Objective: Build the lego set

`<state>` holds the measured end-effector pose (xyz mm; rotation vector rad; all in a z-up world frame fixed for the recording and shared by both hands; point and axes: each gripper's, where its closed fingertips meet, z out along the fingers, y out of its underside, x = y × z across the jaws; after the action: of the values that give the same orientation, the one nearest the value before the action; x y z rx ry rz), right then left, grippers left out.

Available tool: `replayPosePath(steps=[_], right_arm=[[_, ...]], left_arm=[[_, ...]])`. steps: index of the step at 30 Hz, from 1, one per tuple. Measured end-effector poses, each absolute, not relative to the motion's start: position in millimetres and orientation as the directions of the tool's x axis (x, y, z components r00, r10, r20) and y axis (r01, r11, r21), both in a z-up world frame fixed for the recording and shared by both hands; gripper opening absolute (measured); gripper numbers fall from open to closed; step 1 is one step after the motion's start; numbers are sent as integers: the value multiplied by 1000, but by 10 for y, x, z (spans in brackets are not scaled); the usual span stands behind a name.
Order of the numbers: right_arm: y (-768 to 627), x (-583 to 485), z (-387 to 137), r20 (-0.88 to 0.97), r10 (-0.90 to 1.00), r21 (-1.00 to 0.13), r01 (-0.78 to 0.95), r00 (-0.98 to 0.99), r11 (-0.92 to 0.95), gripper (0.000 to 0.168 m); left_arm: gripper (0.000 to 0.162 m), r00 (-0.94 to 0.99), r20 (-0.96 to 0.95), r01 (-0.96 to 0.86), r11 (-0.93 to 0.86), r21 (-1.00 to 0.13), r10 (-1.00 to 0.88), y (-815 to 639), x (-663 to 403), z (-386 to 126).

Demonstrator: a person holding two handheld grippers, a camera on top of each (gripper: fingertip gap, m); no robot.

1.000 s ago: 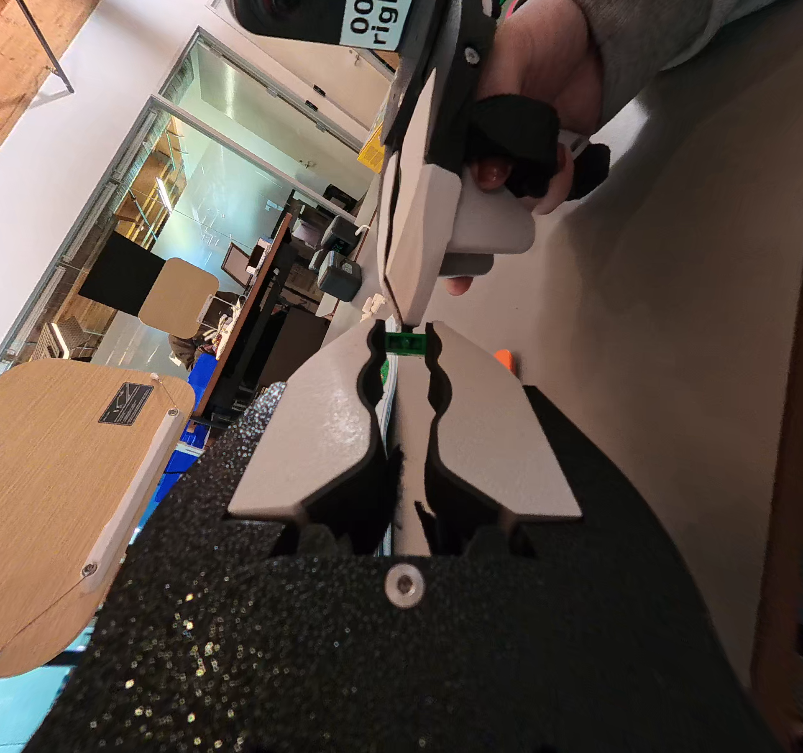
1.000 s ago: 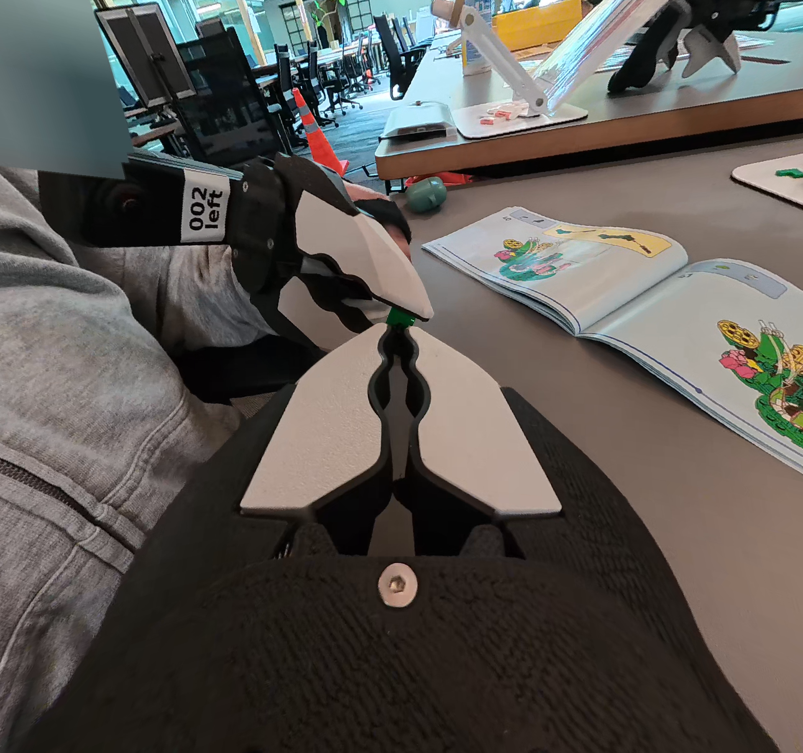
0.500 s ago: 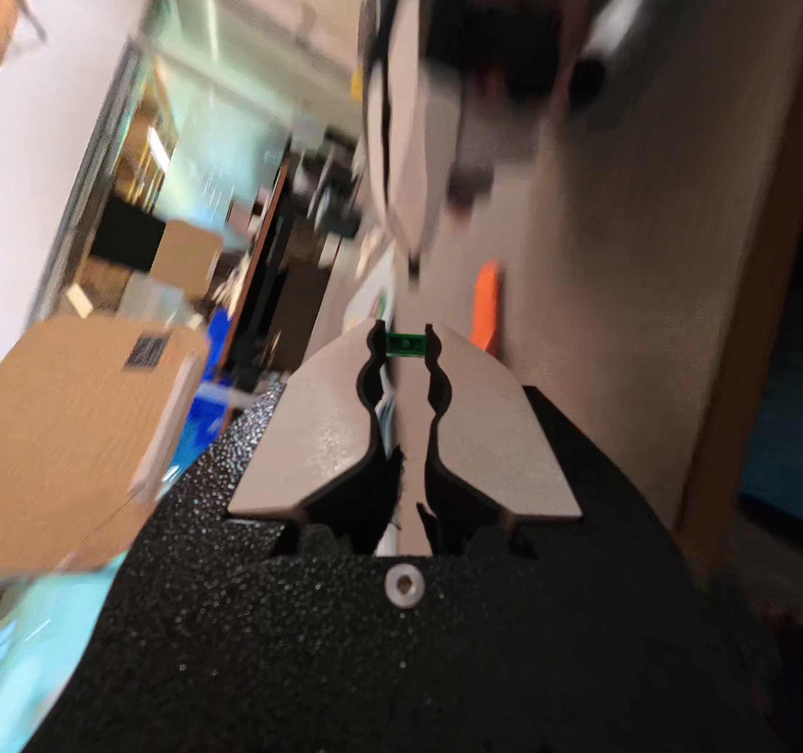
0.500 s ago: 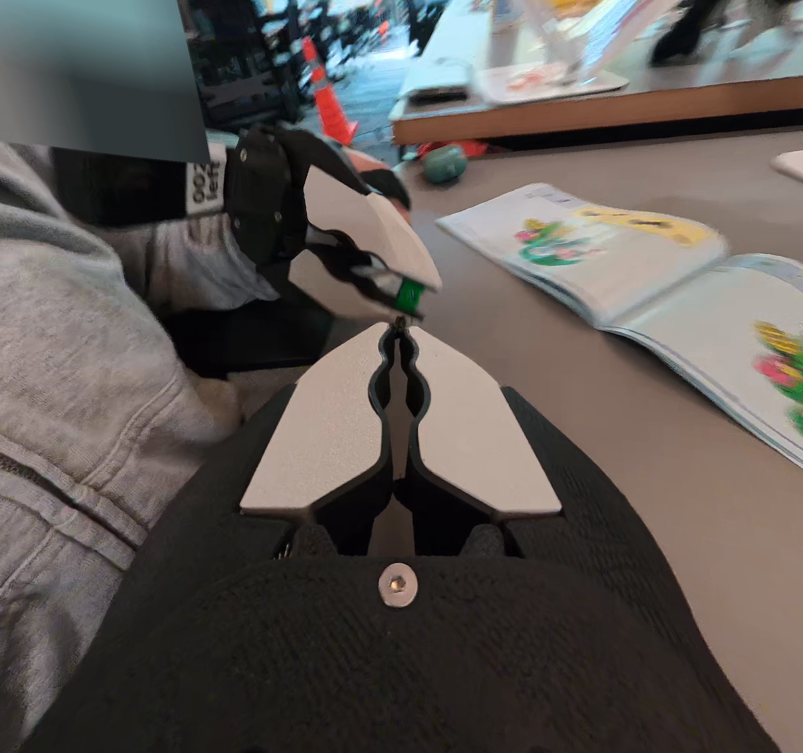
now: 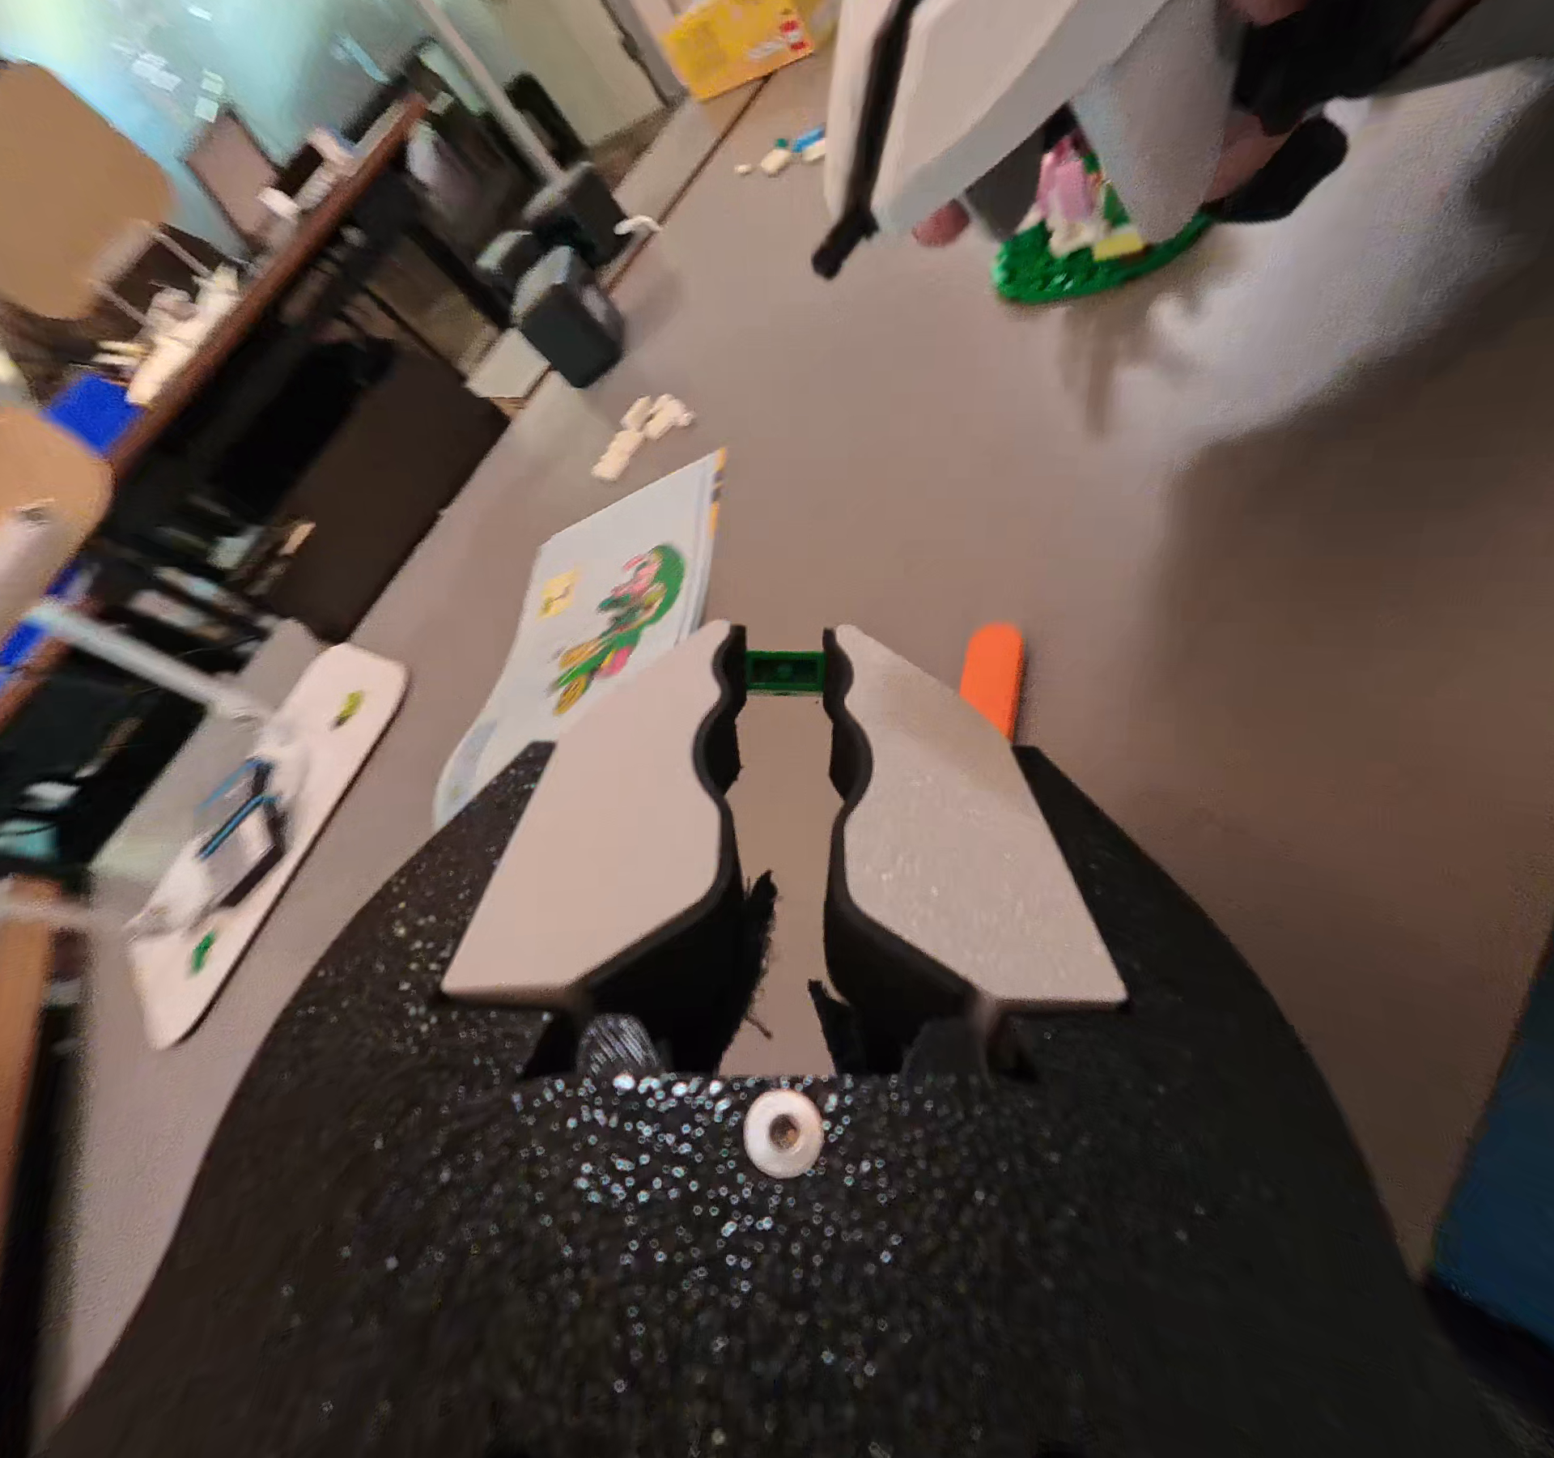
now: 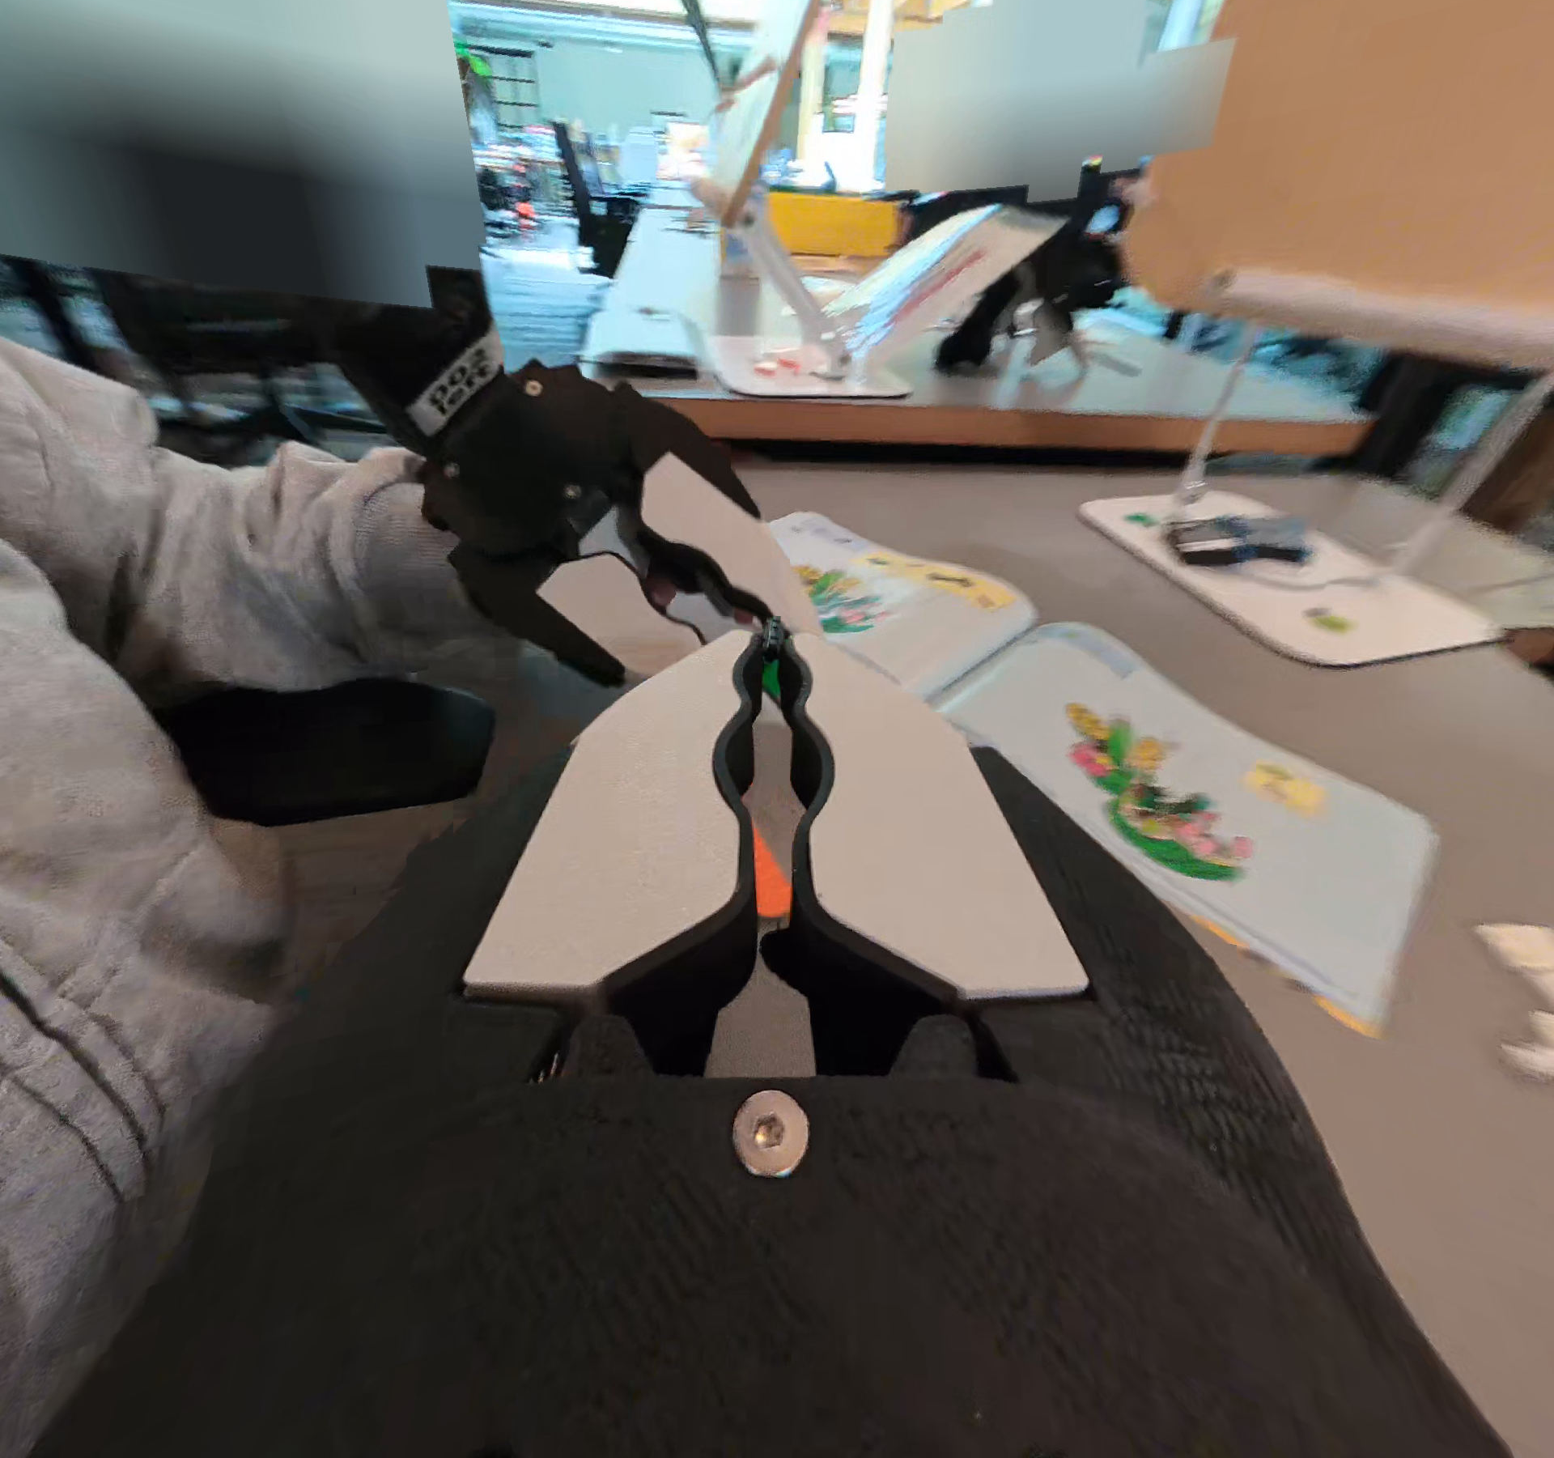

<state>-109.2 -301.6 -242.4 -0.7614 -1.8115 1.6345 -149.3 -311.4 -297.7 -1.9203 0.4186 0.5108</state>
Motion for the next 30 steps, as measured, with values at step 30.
replayPosePath(steps=[30], right_arm=[[76, 401, -2012, 262, 892, -949, -71, 369, 308, 3]], left_arm=[[57, 964, -83, -250, -754, -608, -253, 390, -1571, -3483]])
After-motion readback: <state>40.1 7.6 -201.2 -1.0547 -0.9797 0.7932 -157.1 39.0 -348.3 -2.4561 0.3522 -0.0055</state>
